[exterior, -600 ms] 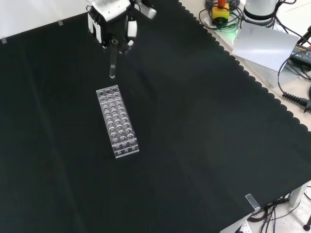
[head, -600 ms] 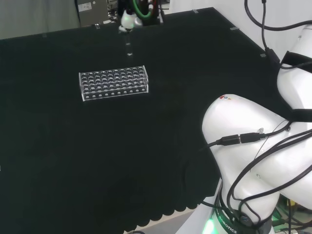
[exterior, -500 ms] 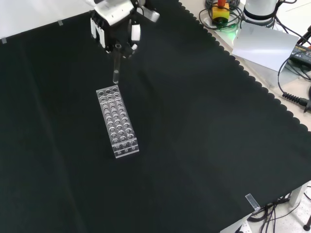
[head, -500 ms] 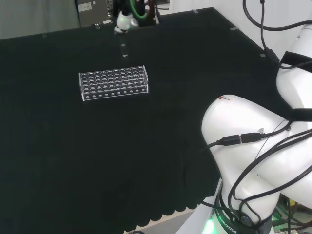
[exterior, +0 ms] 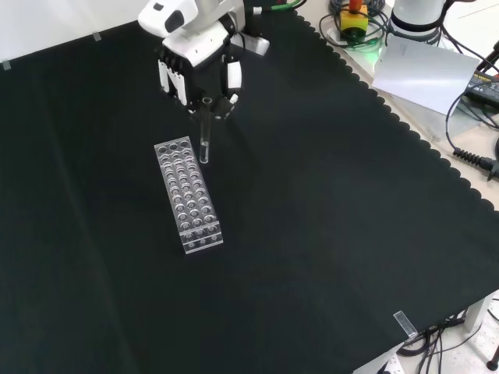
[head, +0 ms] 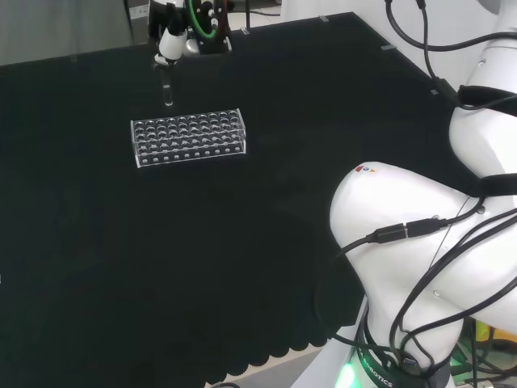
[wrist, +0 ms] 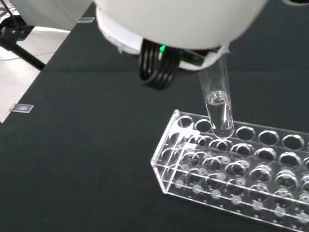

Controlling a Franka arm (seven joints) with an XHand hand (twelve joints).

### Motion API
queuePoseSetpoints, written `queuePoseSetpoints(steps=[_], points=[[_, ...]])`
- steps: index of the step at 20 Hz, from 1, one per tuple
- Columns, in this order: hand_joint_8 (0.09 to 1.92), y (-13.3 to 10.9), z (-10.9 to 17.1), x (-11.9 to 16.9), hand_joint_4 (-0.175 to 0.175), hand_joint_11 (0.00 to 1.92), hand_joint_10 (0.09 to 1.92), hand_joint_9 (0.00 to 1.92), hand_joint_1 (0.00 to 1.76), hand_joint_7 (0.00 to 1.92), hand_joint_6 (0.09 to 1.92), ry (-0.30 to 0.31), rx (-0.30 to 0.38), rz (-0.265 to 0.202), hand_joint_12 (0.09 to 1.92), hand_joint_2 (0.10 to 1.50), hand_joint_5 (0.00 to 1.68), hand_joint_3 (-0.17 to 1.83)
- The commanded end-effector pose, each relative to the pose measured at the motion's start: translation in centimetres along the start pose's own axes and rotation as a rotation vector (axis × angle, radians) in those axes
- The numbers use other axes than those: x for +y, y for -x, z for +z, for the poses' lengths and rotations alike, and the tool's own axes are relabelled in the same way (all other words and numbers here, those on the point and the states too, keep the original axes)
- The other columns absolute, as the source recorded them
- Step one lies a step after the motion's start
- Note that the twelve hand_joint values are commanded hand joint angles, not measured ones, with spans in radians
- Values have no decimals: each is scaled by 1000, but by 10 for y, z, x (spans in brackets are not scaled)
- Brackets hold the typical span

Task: Put the test tube back in the rack.

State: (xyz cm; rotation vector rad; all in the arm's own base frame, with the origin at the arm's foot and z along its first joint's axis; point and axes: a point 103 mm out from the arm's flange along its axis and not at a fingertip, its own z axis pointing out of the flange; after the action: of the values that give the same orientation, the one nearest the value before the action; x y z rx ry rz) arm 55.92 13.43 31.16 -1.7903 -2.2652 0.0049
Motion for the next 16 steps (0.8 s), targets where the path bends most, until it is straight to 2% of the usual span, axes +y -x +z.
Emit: queuePoseSetpoints(steps=[1, 16], points=[[495, -9, 23, 13, -175, 1128, 640, 1571, 1335, 1442, 497, -32, 21, -23, 1012, 517, 1386, 822], [494, -22, 52, 42, -175, 1127, 641, 1571, 1335, 1443, 496, -72, 33, -44, 1012, 517, 1386, 823]])
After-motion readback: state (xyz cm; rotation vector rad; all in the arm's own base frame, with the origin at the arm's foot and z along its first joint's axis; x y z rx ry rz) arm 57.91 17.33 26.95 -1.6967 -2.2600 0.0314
